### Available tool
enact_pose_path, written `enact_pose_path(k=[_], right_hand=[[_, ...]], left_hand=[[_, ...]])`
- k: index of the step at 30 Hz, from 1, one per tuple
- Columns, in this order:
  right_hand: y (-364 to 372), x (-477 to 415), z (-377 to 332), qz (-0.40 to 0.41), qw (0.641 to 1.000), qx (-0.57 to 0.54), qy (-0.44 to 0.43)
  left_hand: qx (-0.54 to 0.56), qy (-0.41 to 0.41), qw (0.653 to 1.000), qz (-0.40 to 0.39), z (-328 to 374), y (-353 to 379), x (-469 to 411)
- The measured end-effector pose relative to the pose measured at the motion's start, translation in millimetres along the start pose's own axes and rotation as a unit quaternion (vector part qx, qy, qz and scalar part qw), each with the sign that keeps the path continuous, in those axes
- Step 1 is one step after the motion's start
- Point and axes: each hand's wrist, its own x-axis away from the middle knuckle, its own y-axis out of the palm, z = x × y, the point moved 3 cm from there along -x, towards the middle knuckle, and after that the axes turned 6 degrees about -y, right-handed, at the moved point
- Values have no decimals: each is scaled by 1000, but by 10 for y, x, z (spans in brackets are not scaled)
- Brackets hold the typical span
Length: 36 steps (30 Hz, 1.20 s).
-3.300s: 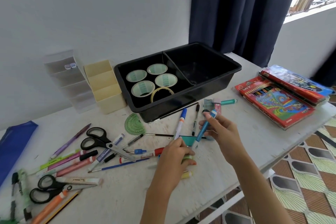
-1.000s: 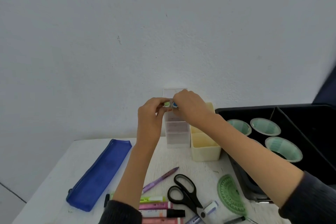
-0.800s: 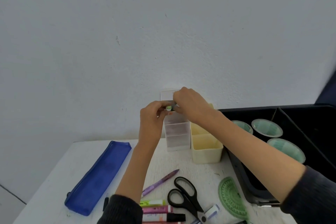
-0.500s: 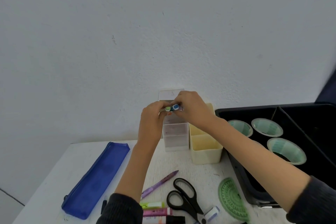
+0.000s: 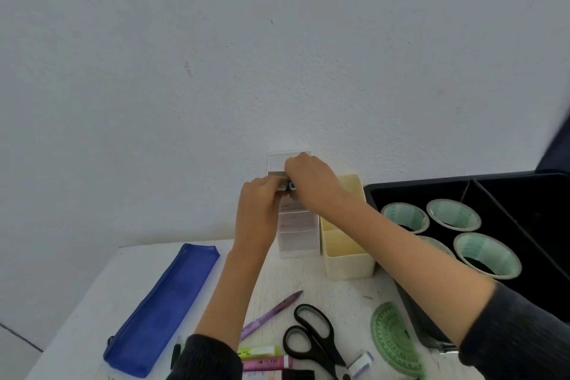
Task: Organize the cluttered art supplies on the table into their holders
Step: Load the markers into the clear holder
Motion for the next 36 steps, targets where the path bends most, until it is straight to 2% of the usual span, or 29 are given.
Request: enact_pose_path(k=[3,8,12,20,27,31,34,36], right_hand=[[73,13,151,6,999,-50,-20],[-95,146,285,57,980,-179,-59],[-89,139,167,-6,994,-77,-81],[29,-14,3,-7,997,59,-41],[41,15,18,-1,998,63,-12],[116,31,-8,29,997,65,9],[244,83,14,62,998,14,7],[289,188,76,164,986,-8,-35]], left_hand=[[19,-43,999,-19,19,-5,-18],[2,-58,998,-30,58,-13,-35],[-14,-64,998,-24,47,15,-37],[-43,-89,994,-38,38,29,-39],[-52,-99,992,-54,16,60,-40],[-64,-91,992,-58,32,67,-57],[-70,-99,990,-67,33,58,-73],[-65,-106,989,-77,29,48,-94]])
